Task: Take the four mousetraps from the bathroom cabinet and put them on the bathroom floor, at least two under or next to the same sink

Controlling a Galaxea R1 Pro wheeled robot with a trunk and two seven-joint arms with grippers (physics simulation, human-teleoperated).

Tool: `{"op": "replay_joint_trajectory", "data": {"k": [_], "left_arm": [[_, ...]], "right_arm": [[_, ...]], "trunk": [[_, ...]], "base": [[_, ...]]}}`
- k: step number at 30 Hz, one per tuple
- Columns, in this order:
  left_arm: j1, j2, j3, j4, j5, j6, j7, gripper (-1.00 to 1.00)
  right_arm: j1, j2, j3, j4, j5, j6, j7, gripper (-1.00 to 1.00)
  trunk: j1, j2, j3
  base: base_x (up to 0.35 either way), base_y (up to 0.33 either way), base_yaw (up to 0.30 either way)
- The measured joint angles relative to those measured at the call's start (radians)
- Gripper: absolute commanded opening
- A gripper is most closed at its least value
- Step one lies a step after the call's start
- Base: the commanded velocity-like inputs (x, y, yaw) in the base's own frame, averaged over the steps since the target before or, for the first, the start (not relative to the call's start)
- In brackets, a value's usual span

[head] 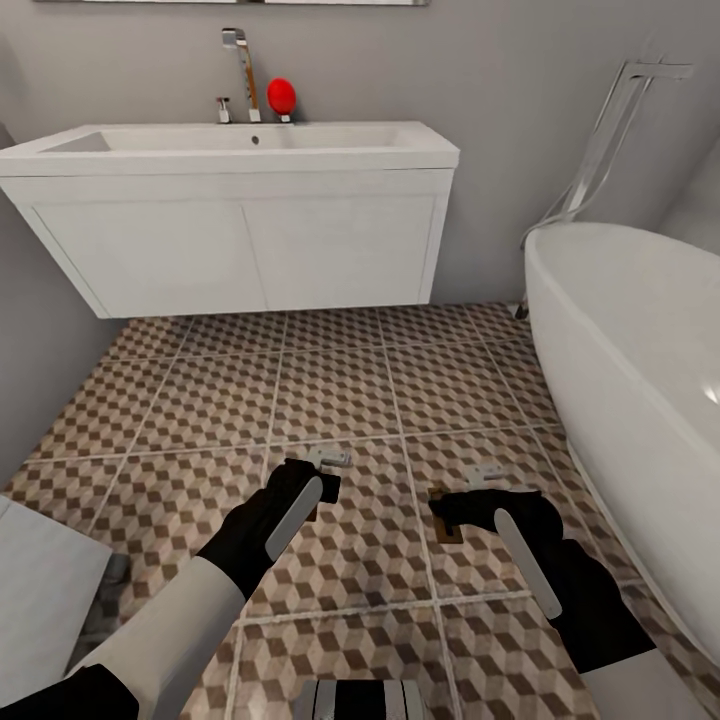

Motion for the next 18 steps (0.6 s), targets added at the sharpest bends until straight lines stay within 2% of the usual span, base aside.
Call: {"op": "replay_joint_trajectory", "data": {"k": [3,18], "left_arm": [[0.0,0.0,0.0,0.0,0.0,0.0,0.0,-1.0],[0.0,0.0,0.0,0.0,0.0,0.0,0.0,-1.0]], "right_arm": [[0.0,0.0,0.0,0.0,0.0,0.0,0.0,-1.0],[0.0,-0.001,0.0,-0.003,0.001,0.003,0.0,-1.0]], "trunk": [[0.012,-0.021,-0.009],[0.018,-0.025,-0.067]], "base": [[0.0,0.0,0.0],[0.0,0.0,0.0]]}}
